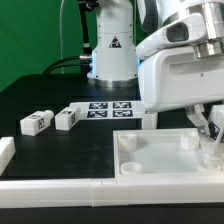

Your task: Assemble one leg

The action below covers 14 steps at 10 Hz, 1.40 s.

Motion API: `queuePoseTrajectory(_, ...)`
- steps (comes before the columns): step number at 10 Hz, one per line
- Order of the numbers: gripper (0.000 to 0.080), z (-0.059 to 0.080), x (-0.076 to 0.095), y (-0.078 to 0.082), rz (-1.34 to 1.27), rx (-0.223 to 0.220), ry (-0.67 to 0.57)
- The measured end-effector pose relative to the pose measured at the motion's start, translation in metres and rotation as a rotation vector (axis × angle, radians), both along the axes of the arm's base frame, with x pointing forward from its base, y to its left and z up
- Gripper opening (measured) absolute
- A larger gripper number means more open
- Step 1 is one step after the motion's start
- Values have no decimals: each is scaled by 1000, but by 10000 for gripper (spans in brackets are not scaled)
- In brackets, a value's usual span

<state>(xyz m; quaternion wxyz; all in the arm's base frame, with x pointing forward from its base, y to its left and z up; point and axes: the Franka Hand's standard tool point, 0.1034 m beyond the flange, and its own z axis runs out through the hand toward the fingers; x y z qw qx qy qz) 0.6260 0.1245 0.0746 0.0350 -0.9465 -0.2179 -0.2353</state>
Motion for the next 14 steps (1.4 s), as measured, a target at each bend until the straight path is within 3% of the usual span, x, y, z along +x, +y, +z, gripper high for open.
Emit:
queuePoseTrajectory(3,287,-10,-2,-3,-1,-1,6)
queuePoseTrajectory(7,287,-11,-3,-6,-20,15,-125)
queuePoseTrajectory(9,287,-18,-7,-7,-20,13,-112)
queuePoseTrajectory(10,403,-18,-7,-7,-21,13,-113)
queuePoseTrajectory(11,403,-19,-8,-7,-20,13,-111)
queuePoseTrajectory(12,542,-19,-8,-7,-20,13,-111)
queuePoseTrajectory(13,627,-19,-8,-7,-20,13,-111)
queuePoseTrajectory(14,643,-19,-8,-7,-20,13,-111)
